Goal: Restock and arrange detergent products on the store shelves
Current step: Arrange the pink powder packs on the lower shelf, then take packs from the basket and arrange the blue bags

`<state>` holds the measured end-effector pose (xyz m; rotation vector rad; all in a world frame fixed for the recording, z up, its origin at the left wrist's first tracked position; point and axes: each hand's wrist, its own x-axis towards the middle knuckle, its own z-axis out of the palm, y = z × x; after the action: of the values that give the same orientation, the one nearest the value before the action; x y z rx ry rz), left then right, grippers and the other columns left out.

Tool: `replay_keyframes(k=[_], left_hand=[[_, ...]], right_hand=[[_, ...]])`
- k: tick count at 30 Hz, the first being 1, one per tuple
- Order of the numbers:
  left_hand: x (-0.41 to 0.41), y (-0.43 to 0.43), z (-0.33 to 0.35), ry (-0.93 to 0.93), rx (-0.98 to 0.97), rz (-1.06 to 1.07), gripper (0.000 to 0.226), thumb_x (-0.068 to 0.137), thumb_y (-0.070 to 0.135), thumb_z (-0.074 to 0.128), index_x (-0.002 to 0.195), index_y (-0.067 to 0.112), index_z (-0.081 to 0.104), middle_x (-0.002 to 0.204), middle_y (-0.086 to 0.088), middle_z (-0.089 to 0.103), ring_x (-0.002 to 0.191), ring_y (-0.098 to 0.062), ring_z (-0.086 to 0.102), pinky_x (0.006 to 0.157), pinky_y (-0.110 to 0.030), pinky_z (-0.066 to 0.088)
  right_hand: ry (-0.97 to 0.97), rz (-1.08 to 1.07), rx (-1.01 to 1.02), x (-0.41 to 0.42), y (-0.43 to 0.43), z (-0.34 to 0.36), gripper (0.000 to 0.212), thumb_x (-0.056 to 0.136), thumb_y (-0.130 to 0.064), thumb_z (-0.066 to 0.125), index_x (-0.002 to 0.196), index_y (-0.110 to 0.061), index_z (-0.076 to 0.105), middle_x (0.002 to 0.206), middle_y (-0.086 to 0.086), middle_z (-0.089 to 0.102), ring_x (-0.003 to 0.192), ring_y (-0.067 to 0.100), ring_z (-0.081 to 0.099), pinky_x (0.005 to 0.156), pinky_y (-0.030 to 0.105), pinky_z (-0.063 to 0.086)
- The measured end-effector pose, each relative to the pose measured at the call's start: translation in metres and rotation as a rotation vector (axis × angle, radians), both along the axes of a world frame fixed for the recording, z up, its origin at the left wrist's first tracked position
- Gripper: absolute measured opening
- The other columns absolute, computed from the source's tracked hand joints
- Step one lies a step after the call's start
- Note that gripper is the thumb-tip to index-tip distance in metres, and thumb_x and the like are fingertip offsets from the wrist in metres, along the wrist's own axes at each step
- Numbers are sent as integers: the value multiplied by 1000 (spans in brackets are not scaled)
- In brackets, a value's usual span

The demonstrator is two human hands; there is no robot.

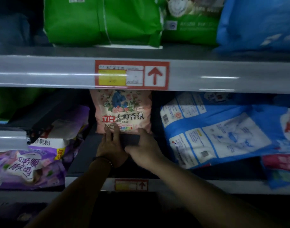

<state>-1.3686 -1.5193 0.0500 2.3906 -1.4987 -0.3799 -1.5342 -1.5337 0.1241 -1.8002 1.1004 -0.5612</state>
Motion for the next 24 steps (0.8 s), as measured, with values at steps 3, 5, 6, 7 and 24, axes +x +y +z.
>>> replay_keyframes(k=[3, 5, 6, 7, 24], left_hand=[[5, -8, 14, 85, 114, 17, 131, 63, 75, 48, 166, 13, -5, 168, -27, 18, 154, -43, 25, 123, -52, 32], [-21, -2, 25, 111, 67, 6, 96, 77, 69, 52, 151, 9, 42, 145, -23, 56, 133, -41, 56, 108, -52, 49], [-43, 4, 31, 89, 3, -13, 67, 90, 59, 55, 136, 11, 57, 132, -20, 66, 121, -40, 64, 100, -48, 54], [-68, 10, 36, 63, -76, -27, 45, 99, 49, 56, 125, 13, 64, 123, -18, 70, 114, -39, 67, 94, -45, 55], [-284, 9, 72, -148, -82, -140, 109, 95, 68, 54, 165, 12, -9, 171, -24, -9, 157, -48, 11, 128, -49, 21]], right_hand=[[-91, -30, -98, -37, 27, 6, 50, 84, -31, 73, 133, -26, 62, 129, -10, 67, 120, 6, 62, 102, 26, 50], [-143, -94, -132, -69, 36, 6, 41, 84, -33, 74, 124, -31, 65, 120, -15, 70, 110, -3, 64, 97, 22, 52], [-181, -130, -115, -87, 41, 6, 33, 85, -29, 76, 116, -32, 66, 113, -17, 70, 104, -6, 65, 91, 16, 51], [-219, -179, -96, -106, 46, 6, 28, 86, -24, 77, 110, -33, 66, 107, -17, 70, 100, -7, 65, 85, 11, 49], [-838, -594, 315, -268, 29, -27, 42, 93, 1, 71, 129, -18, 61, 117, 6, 70, 103, 21, 67, 78, 35, 54]])
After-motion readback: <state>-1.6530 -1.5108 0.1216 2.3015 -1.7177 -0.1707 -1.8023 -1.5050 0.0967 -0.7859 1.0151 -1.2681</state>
